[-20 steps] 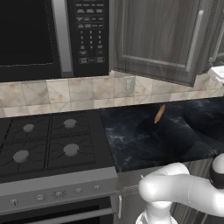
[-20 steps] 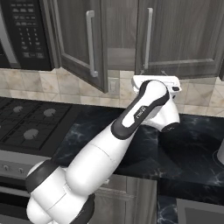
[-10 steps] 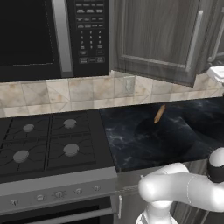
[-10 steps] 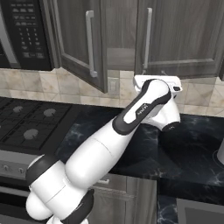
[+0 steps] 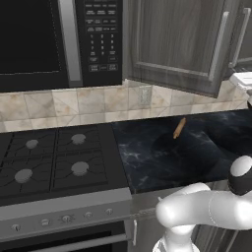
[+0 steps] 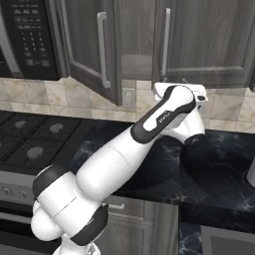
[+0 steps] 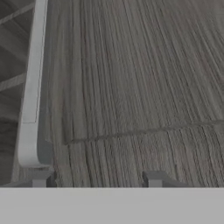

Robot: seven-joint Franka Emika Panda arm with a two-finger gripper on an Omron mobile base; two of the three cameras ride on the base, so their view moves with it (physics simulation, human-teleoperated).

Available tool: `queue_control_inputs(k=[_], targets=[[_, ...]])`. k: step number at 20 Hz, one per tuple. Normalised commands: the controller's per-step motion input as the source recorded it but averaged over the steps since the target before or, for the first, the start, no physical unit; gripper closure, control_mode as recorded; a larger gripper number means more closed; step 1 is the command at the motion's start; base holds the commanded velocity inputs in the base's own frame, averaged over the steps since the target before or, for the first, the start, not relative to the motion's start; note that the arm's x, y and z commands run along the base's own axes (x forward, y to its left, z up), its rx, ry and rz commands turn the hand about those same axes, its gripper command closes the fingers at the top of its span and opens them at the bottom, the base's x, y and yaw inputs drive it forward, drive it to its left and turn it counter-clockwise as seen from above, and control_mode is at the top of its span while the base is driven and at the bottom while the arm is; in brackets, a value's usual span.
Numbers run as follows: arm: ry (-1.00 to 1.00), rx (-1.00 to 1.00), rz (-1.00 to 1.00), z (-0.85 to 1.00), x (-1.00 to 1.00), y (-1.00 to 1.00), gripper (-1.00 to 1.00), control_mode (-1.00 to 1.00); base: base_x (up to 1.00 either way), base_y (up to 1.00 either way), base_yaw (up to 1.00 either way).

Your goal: Close all open cabinet doors.

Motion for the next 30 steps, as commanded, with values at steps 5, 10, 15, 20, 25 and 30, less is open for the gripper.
queue_control_inputs(k=[5, 10, 15, 20, 25, 30], targets=[[0.00, 0.00, 0.00, 0.00, 0.25, 0.00, -1.00, -1.00, 0.00, 0.00, 0.00], [0.00, 0.00, 0.00, 0.00, 0.24, 0.00, -1.00, -1.00, 0.00, 0.00, 0.00], [0.00, 0.00, 0.00, 0.00, 0.22, 0.00, -1.00, -1.00, 0.00, 0.00, 0.00], [0.00, 0.00, 0.00, 0.00, 0.19, 0.00, -1.00, -1.00, 0.00, 0.00, 0.00], [0.00, 0.00, 0.00, 0.00, 0.15, 0.00, -1.00, -1.00, 0.00, 0.00, 0.00], [0.00, 0.00, 0.00, 0.00, 0.14, 0.00, -1.00, -1.00, 0.00, 0.00, 0.00]])
